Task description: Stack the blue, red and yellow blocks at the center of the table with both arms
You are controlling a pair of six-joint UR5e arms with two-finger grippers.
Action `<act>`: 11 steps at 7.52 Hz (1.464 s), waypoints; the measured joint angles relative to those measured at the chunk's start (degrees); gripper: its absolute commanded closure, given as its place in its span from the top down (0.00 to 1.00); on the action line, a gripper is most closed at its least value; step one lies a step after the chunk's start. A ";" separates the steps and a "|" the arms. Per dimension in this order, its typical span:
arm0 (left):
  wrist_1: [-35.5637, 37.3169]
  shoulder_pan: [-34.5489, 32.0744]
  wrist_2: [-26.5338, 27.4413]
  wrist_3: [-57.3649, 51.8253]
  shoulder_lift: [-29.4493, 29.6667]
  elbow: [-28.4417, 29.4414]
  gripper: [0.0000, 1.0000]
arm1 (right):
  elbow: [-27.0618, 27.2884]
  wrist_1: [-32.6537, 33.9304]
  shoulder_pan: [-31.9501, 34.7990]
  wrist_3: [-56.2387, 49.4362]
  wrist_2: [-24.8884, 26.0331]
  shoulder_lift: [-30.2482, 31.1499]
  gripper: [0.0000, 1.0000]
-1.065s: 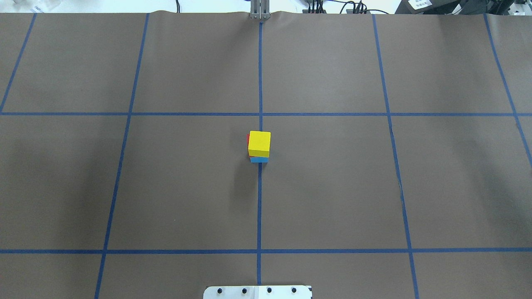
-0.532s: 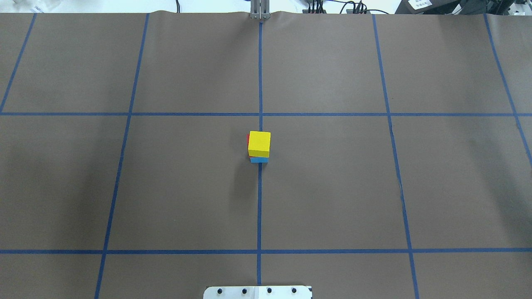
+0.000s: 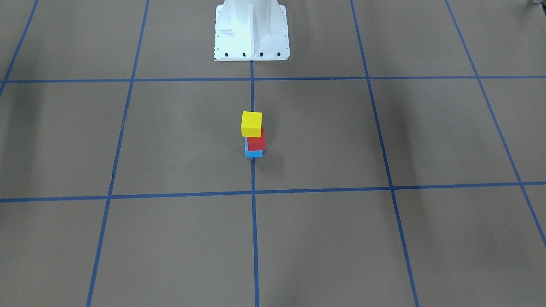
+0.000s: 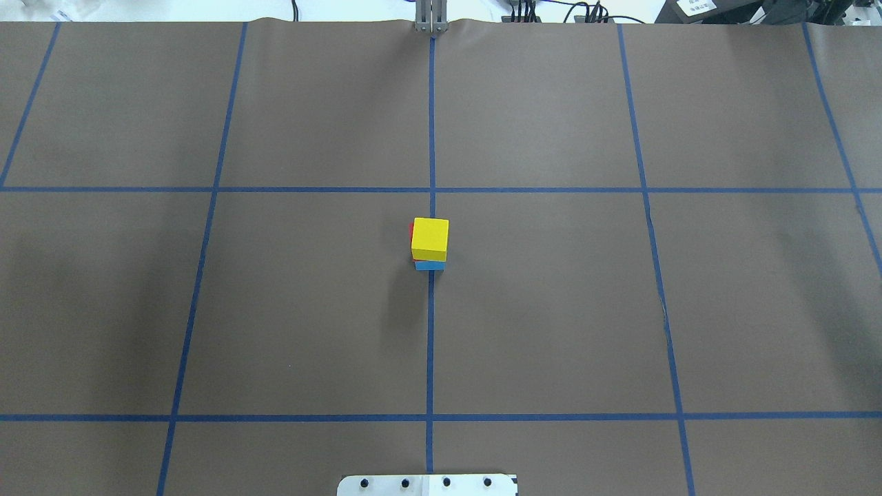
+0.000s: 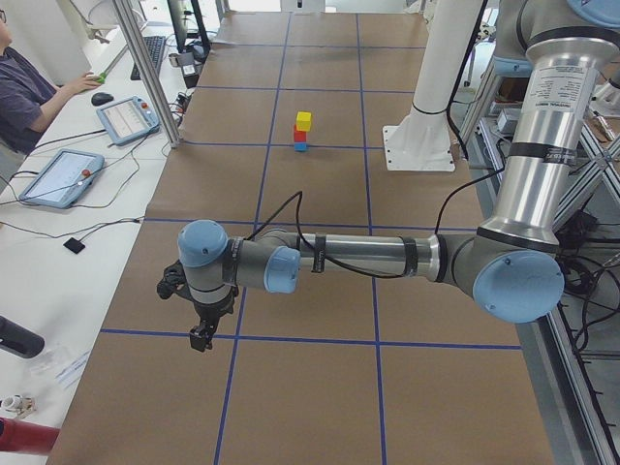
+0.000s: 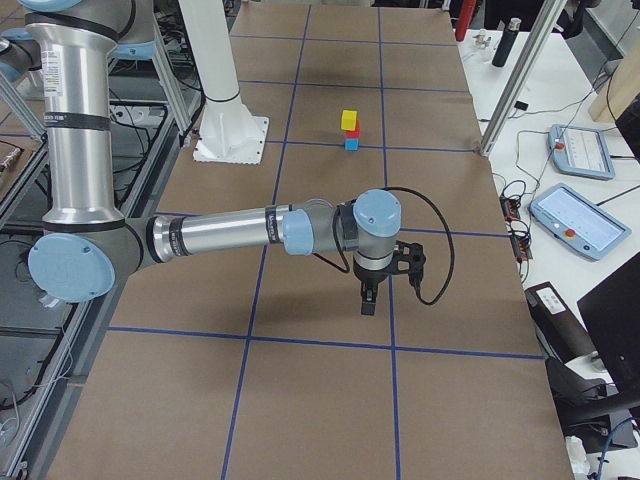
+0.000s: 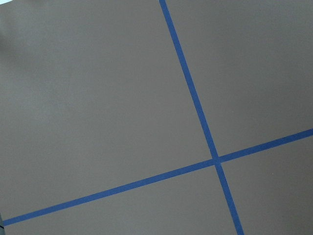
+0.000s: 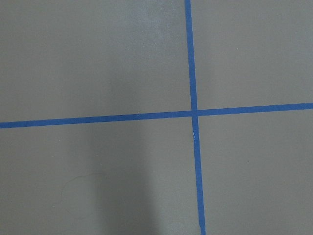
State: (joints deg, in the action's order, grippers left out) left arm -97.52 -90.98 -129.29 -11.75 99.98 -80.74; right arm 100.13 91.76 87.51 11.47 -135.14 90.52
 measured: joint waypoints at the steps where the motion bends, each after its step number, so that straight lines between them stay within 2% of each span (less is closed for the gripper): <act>1: -0.34 -0.03 -0.25 0.49 -1.77 -1.15 1.00 | -0.08 0.01 0.01 0.05 -0.31 0.05 1.00; 4: -0.45 0.00 -1.69 0.86 -11.78 -11.51 1.00 | 0.39 0.48 0.06 0.11 -1.10 0.68 1.00; 5: -0.15 0.04 -2.89 0.95 -13.54 -13.80 1.00 | 0.74 1.18 0.09 0.13 -1.17 0.95 1.00; 11: 0.22 0.19 -3.72 1.02 -14.07 -15.35 1.00 | 0.84 2.34 0.12 0.12 -1.02 1.88 1.00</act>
State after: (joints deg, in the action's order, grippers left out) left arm -97.30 -90.79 -133.01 -10.72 85.91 -96.09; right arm 100.97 94.10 87.62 11.59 -136.16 92.40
